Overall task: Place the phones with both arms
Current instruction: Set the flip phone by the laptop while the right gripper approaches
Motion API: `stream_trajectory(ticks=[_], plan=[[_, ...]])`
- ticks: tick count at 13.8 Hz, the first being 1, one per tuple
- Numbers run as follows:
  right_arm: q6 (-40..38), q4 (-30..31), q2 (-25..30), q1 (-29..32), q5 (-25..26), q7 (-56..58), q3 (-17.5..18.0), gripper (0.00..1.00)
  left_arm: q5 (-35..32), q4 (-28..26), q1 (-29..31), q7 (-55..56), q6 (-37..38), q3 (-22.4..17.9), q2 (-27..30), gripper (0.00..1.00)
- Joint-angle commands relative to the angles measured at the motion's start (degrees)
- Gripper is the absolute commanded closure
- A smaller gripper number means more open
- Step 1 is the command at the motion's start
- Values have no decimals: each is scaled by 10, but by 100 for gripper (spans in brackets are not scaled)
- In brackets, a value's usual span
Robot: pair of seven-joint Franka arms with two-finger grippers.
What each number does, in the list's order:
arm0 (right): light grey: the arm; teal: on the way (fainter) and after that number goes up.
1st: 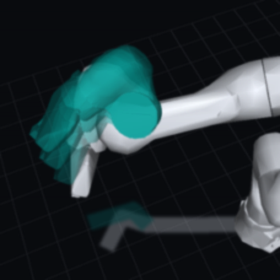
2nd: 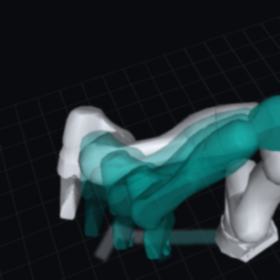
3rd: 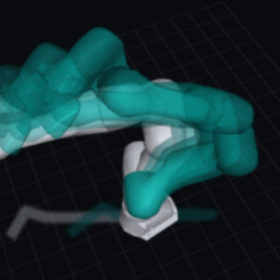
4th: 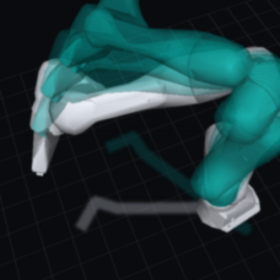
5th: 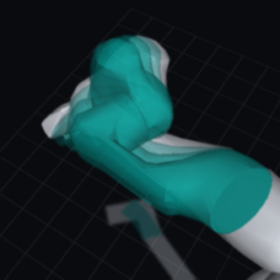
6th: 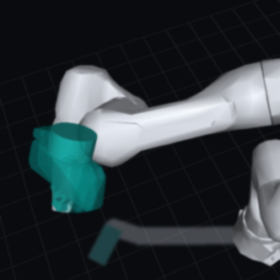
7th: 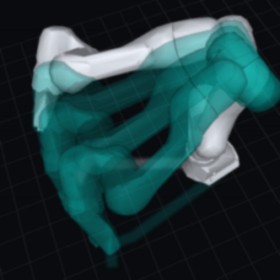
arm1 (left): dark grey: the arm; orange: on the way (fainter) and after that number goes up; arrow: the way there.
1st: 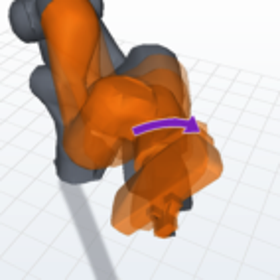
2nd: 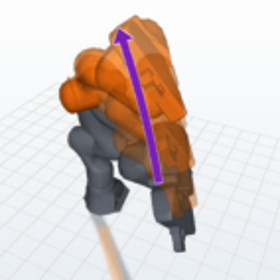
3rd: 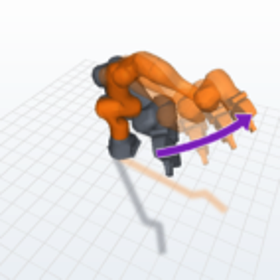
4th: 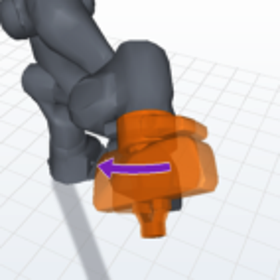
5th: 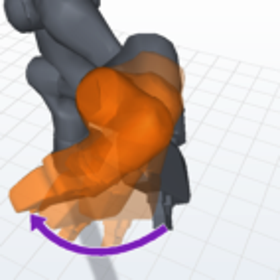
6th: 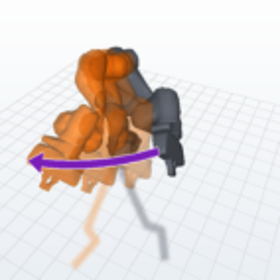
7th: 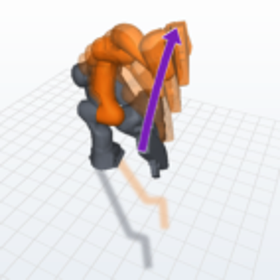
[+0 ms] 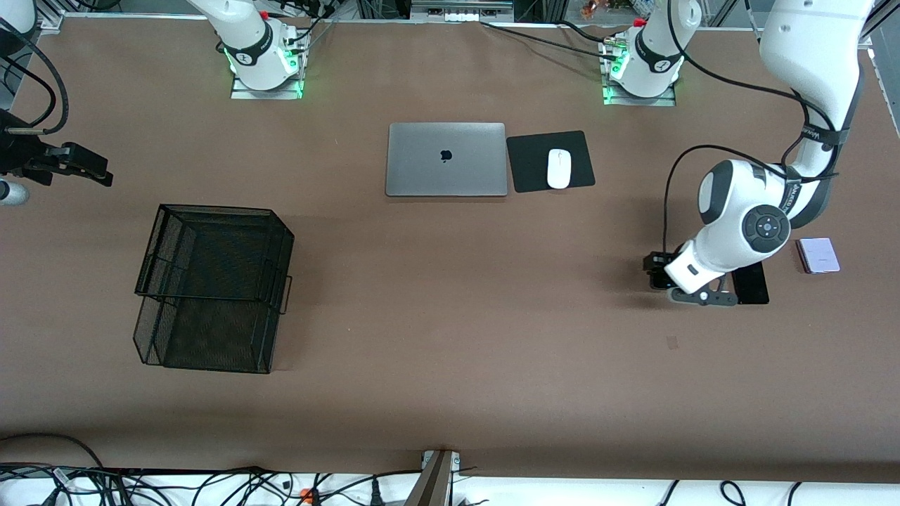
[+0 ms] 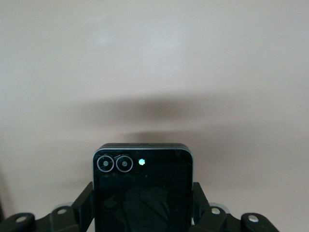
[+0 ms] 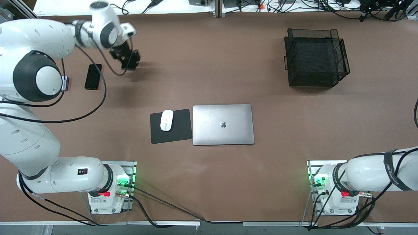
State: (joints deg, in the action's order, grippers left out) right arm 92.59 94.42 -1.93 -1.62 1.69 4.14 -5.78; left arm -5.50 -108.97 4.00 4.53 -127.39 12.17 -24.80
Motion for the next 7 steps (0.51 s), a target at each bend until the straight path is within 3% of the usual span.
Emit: stream_trajectory(ticks=[1, 3, 5, 7], plan=[[4, 8, 7, 4, 7, 6, 4, 0, 0, 57, -23, 77, 41, 80, -15, 63], [5, 8, 7, 4, 7, 6, 5, 0, 0, 129, -84, 136, 36, 119, -79, 64], [5, 8, 7, 4, 7, 6, 5, 0, -5, 224, -178, 209, 35, 117, -152, 64], [6, 8, 6, 4, 7, 6, 5, 0, -7, 263, -231, 289, -19, 114, -205, 63]])
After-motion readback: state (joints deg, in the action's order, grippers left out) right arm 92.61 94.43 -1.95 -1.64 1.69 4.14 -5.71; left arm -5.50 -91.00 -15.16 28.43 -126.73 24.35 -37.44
